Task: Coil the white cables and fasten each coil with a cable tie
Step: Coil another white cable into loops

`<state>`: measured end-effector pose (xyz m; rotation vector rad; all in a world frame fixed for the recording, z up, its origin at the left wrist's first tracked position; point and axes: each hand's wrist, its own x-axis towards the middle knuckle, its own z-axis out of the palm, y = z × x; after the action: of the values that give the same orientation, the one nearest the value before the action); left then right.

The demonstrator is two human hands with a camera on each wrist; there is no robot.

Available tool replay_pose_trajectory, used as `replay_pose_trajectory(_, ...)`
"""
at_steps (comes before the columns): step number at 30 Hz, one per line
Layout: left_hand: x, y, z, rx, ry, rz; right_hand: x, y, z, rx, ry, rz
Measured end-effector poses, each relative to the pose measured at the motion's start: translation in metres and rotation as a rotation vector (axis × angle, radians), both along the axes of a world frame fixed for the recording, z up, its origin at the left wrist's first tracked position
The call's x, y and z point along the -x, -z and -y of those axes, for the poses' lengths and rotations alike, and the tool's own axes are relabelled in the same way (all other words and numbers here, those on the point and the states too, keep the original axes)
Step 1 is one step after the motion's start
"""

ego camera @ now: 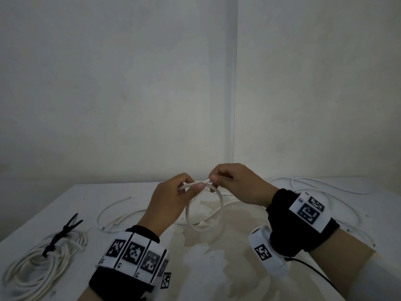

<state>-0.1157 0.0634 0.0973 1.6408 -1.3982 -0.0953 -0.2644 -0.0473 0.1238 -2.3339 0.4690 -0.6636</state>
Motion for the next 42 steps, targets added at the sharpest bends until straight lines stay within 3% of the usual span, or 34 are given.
replay_pose_trajectory(12, -0.002, -0.003, -0.004, -0.022, 0.088, -0.133, 0.002, -0.001, -0.007, -0.168, -0.008, 0.073)
replay_pose_trajectory(16, 0.001, -0.003, -0.002, 0.003, 0.105, -0.186, 0.003, 0.000, -0.007, -0.055, -0.043, 0.039)
replay_pose_trajectory(21, 0.005, 0.000, 0.001, 0.021, 0.117, -0.277, -0.002, 0.002, -0.010, -0.144, -0.055, 0.061)
replay_pose_trajectory(30, 0.012, -0.008, -0.001, -0.034, 0.175, -0.326, 0.001, 0.003, -0.006, -0.106, -0.001, 0.065)
replay_pose_trajectory(37, 0.005, -0.001, 0.002, 0.048, 0.017, -0.297, 0.003, 0.000, -0.012, -0.276, -0.032, 0.076)
replay_pose_trajectory(42, 0.006, -0.001, 0.003, 0.012, -0.027, -0.255, -0.001, 0.004, -0.008, -0.174, 0.025, 0.103)
